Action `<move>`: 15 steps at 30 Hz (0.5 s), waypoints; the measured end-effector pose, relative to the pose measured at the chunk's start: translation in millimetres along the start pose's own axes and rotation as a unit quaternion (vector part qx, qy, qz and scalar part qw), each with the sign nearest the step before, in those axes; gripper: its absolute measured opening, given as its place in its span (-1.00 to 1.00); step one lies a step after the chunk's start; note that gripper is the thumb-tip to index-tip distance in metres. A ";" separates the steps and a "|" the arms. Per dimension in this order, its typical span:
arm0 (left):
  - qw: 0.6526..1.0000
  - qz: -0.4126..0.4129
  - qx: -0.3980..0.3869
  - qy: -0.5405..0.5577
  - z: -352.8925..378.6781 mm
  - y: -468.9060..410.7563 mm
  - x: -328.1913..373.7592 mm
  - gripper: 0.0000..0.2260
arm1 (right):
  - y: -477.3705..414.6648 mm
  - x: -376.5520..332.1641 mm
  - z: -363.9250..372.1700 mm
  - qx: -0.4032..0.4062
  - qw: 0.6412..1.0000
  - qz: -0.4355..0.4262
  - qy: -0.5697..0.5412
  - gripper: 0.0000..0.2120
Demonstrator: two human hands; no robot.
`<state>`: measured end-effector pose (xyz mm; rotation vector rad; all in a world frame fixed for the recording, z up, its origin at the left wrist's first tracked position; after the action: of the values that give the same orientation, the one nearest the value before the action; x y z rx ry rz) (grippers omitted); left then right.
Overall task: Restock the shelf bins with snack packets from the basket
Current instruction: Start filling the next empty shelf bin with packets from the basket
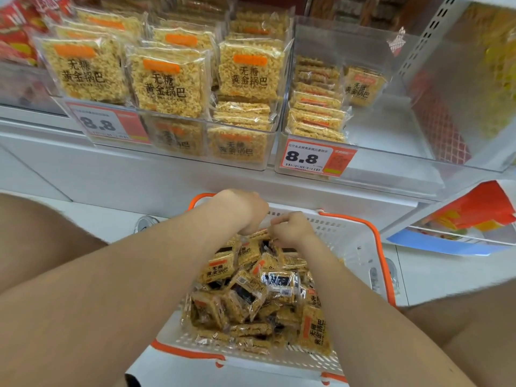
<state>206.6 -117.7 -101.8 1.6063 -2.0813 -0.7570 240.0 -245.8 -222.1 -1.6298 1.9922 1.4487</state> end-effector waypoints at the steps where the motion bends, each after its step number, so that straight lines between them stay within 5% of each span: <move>1: 1.000 0.000 -0.001 0.002 0.4 0.8 -1.4 -0.67 | 2.8 -3.4 -1.6 -0.001 1.000 -0.005 -0.007 -0.87; 8: 0.999 -0.001 0.002 0.036 -7.7 16.5 -6.5 -0.59 | 37.1 -38.4 -11.2 -0.055 0.988 -0.125 0.066 -0.90; 15: 0.995 0.045 0.005 0.087 -19.3 41.5 7.8 -0.58 | 101.4 -93.3 -22.9 -0.134 0.936 -0.258 0.200 -0.81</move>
<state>185.3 -120.6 -60.6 1.5146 -2.0201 -0.5558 200.6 -211.1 -92.6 -2.4971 1.3764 1.2920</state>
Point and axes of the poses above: each hand's wrist, its own y-axis away from the middle knuckle, its own z-axis out of the palm, x = y × z, the point moved 8 cm from there along -y, towards the middle knuckle, and after that the axes turned 5 degrees about y, right-handed, at the moved point
